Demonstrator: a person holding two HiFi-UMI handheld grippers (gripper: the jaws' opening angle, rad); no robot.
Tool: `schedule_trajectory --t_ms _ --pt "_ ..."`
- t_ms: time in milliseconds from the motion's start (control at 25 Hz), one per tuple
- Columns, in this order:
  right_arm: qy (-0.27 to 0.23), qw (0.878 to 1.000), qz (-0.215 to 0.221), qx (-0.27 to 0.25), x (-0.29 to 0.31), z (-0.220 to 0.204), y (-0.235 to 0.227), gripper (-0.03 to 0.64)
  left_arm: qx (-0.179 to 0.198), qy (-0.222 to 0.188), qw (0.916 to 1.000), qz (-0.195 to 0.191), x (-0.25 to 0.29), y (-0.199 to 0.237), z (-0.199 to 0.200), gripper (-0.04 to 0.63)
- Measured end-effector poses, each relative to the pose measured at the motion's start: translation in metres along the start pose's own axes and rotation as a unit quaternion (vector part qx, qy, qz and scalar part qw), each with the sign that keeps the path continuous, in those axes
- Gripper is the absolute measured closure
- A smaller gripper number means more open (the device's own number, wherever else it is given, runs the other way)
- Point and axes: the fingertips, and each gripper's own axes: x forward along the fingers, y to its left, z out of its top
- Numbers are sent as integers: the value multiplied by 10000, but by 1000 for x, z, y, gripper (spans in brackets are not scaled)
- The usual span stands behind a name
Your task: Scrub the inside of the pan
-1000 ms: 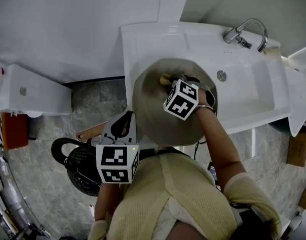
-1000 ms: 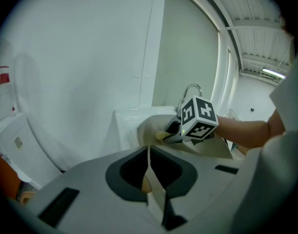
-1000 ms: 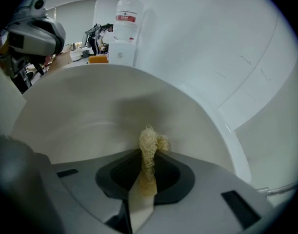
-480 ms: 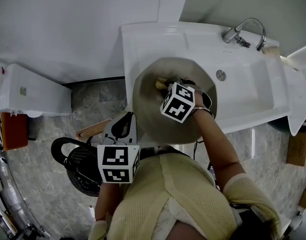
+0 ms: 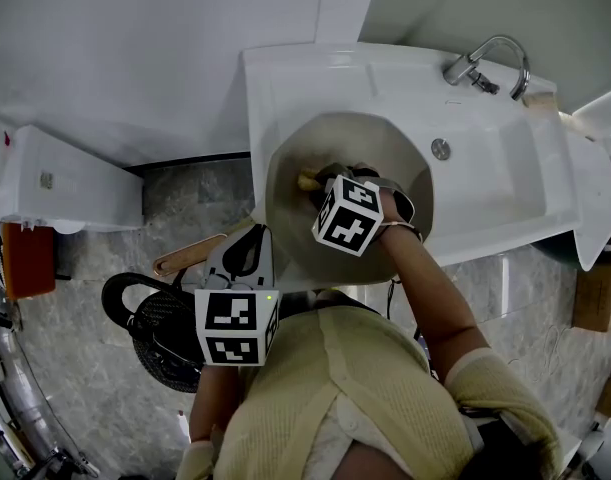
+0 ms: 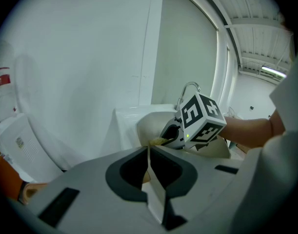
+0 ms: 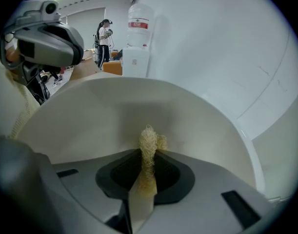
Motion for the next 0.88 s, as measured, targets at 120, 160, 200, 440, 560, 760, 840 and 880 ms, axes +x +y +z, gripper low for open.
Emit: schedule_trajectory --t_ms 120,160,200,440,560,760,840,880 --pt "1 9999 63 -86 0 3 7 538 1 -2 10000 -6 -1 0 -1 525" --pt "-6 9999 88 -116 0 4 9 538 3 -4 10000 -8 -2 0 -1 525" --pt "-17 9998 111 -148 -1 5 12 539 6 -7 10000 -10 -2 0 -1 525" --pt "-71 9988 266 -396 -3 9 30 538 19 -15 10000 -19 -5 -1 -4 525" --pt "-90 9984 352 -433 -4 9 37 538 21 -1 10000 -31 -5 -2 -5 525" --pt "-107 9976 483 -479 -8 9 49 539 38 6 10000 -57 -6 -4 -7 525" --pt "-123 9972 565 -471 -9 9 54 538 54 10 10000 -72 -6 -5 -8 525" --pt "-138 9969 619 -455 -10 9 57 539 62 13 9999 -82 -6 -6 -8 525"
